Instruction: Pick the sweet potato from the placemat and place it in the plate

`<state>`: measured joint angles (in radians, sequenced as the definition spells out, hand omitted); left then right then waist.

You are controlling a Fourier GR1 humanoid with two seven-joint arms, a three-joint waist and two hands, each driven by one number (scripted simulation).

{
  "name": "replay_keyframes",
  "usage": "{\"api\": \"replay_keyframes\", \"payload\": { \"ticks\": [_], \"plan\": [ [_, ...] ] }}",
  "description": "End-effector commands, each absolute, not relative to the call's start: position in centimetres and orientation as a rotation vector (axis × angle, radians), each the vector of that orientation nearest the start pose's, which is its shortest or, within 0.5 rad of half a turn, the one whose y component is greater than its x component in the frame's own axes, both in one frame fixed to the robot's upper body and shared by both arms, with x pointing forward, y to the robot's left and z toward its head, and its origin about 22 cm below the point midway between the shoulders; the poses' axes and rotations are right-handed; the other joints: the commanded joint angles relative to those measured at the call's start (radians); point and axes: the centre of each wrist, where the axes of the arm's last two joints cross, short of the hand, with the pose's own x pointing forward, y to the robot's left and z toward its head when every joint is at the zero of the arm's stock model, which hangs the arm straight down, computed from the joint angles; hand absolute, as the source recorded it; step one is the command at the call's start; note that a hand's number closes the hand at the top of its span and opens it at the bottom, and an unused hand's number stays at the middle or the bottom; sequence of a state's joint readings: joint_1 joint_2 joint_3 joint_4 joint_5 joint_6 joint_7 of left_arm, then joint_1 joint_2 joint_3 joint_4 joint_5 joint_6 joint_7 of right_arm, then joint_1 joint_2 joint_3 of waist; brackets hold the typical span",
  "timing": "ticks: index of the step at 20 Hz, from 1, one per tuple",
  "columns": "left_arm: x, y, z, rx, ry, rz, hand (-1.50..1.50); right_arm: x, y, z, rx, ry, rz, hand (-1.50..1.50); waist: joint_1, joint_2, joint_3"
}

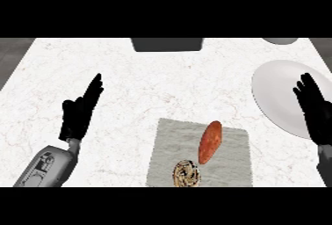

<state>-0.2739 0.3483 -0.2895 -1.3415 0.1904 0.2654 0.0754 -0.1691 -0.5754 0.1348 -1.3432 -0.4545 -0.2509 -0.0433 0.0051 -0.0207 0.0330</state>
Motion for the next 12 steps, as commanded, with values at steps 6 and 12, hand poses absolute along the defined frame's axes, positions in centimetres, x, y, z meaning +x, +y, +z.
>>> {"api": "replay_keyframes", "payload": {
  "ticks": [6, 12],
  "plan": [
    [28.5, 27.7, 1.7, 0.205, -1.56, -0.202, 0.0, 31.4, -18.6, 5.6, -0.23, -1.45, -0.453, 1.5, 0.055, 0.017, -0.041],
    [27.2, 27.6, -0.2, 0.15, -1.5, -0.163, 0.0, 30.0, -17.5, 0.6, -0.816, -1.538, -0.492, -1.5, 0.035, 0.019, -0.042]
  ]
}}
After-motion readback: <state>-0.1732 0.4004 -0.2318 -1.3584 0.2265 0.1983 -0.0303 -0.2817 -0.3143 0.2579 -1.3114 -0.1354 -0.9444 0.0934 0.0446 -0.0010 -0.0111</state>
